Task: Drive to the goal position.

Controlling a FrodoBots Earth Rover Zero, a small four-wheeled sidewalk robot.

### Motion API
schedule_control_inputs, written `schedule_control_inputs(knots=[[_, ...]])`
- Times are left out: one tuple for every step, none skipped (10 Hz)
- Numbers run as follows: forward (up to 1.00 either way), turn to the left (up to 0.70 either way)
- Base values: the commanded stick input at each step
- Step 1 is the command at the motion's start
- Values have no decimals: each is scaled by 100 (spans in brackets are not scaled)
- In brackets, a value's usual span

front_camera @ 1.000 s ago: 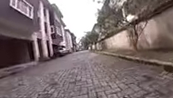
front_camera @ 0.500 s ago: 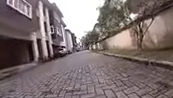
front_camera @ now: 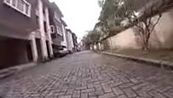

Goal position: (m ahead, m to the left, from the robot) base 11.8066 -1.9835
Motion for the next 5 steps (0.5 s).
schedule_control_inputs(knots=[[69,3],[69,3],[69,3],[69,3],[69,3]])
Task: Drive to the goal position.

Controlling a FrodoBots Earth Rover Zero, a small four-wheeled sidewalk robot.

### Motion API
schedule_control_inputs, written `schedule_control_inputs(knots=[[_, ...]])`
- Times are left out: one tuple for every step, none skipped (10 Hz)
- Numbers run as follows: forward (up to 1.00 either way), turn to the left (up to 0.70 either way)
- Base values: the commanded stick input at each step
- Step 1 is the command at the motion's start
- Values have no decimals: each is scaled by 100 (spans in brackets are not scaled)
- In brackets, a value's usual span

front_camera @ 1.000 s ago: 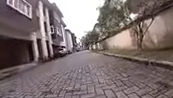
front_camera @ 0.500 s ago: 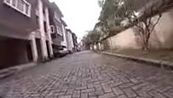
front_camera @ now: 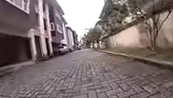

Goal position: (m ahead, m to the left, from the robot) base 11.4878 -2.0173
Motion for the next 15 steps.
schedule_control_inputs(knots=[[69,3],[69,3],[69,3],[69,3],[69,3],[69,3],[69,3],[69,3],[69,3],[69,3],[69,3],[69,3],[69,3],[69,3],[69,3]])
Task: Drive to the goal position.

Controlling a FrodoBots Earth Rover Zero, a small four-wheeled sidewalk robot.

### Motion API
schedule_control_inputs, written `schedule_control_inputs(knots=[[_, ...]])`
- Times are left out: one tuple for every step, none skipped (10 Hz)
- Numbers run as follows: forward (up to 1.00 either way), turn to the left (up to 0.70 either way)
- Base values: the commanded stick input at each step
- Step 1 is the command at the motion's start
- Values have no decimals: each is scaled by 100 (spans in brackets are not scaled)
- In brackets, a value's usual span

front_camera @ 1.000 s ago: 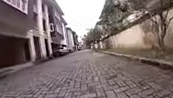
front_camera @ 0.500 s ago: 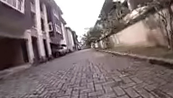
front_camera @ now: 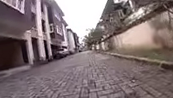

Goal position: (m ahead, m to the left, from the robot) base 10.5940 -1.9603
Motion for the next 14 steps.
schedule_control_inputs(knots=[[69,3],[69,3],[69,3],[69,3],[69,3],[69,3],[69,3],[69,3],[69,-7],[69,-29],[69,-31],[69,-24],[69,-1],[69,3]])
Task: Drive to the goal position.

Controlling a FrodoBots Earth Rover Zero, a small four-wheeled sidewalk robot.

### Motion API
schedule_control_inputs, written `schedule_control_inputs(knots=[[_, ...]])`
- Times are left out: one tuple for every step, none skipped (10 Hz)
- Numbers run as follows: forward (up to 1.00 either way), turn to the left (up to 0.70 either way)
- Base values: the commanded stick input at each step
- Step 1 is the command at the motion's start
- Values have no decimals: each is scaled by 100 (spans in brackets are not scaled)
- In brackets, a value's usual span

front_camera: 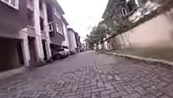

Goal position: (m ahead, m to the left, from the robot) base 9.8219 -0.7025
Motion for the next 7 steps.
schedule_control_inputs(knots=[[69,3],[69,3],[69,3],[69,3],[69,3],[69,3],[69,3]])
